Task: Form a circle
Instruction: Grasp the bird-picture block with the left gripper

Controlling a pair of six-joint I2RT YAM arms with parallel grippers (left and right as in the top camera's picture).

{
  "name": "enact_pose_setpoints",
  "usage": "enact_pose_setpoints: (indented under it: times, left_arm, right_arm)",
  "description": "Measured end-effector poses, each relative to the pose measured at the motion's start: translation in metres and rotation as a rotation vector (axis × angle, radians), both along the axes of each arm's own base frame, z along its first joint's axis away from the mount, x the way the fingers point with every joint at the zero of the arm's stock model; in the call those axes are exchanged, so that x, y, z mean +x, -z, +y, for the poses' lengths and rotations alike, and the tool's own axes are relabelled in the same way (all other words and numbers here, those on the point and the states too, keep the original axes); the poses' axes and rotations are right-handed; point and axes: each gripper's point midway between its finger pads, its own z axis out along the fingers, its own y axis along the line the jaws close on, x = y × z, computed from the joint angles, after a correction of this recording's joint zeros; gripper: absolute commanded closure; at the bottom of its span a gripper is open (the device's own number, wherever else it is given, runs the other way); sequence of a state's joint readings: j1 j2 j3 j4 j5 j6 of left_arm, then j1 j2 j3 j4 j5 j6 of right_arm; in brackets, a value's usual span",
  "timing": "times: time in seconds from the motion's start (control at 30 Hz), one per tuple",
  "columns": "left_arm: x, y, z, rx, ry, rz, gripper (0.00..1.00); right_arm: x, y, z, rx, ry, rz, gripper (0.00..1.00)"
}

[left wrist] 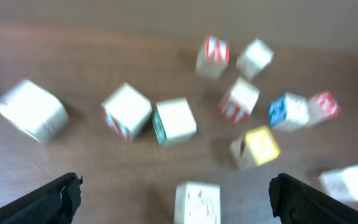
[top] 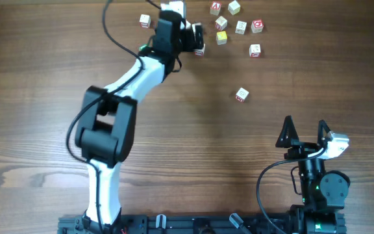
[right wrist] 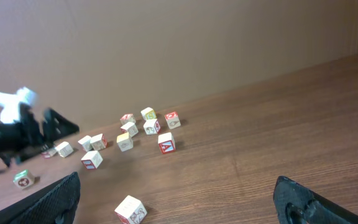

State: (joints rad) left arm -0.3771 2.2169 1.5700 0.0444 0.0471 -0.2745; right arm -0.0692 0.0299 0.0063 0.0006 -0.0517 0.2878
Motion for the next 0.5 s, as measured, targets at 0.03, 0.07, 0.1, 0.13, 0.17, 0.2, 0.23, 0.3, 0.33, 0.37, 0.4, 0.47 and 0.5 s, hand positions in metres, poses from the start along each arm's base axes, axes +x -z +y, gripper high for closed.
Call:
enact_pose_setpoints:
  times: [0.03,0.07,0.1,0.13,0.17,0.2,0.23,0.3,0.33,0.37,0.4,0.47,0.5]
  left_arm:
    - [-0.002,0.010,-0.004,0.003,0.012,0.017,0.00]
    - [-0.005,0.019,-0.008,0.003,0.024,0.032,0.00]
    - [-0.007,0.024,-0.012,0.004,0.033,0.042,0.00]
    - [-0.009,0.028,-0.016,0.004,0.044,0.050,0.00]
    - [-0.010,0.030,-0.018,0.003,0.051,0.053,0.00]
    - [-0.012,0.032,-0.022,0.003,0.057,0.057,0.01]
    - [-0.014,0.033,-0.025,0.003,0.064,0.059,0.03]
    - [-0.016,0.036,-0.029,0.006,0.076,0.062,0.07]
    - [-0.016,0.039,-0.031,0.010,0.082,0.061,0.11]
    - [-0.016,0.043,-0.032,0.013,0.089,0.061,0.14]
    - [-0.016,0.050,-0.033,0.020,0.094,0.063,0.19]
    - [-0.016,0.068,-0.033,0.043,0.106,0.068,0.27]
    - [-0.014,0.069,-0.034,0.040,0.106,0.062,0.31]
  right_arm:
    - [0.000,0.000,0.000,0.000,0.000,0.000,0.00]
    - [0.000,0.000,0.000,0.000,0.000,0.000,0.01]
    - [0.000,0.000,0.000,0.000,0.000,0.000,0.00]
    - [0.000,0.000,0.000,0.000,0.000,0.000,0.00]
    - [0.000,0.000,0.000,0.000,0.000,0.000,0.01]
    - [0.000,0.000,0.000,0.000,0.000,0.000,0.00]
    - [0.000,0.000,0.000,0.000,0.000,0.000,0.00]
    - [0.000,0.000,0.000,0.000,0.000,0.000,0.00]
    - [0.000,0.000,0.000,0.000,0.000,0.000,0.00]
    - [0.000,0.000,0.000,0.000,0.000,0.000,0.00]
    - [0.000,0.000,0.000,0.000,0.000,0.000,0.00]
    - [0.000,0.000,0.000,0.000,0.000,0.000,0.00]
    - [0.000,0.000,0.000,0.000,0.000,0.000,0.00]
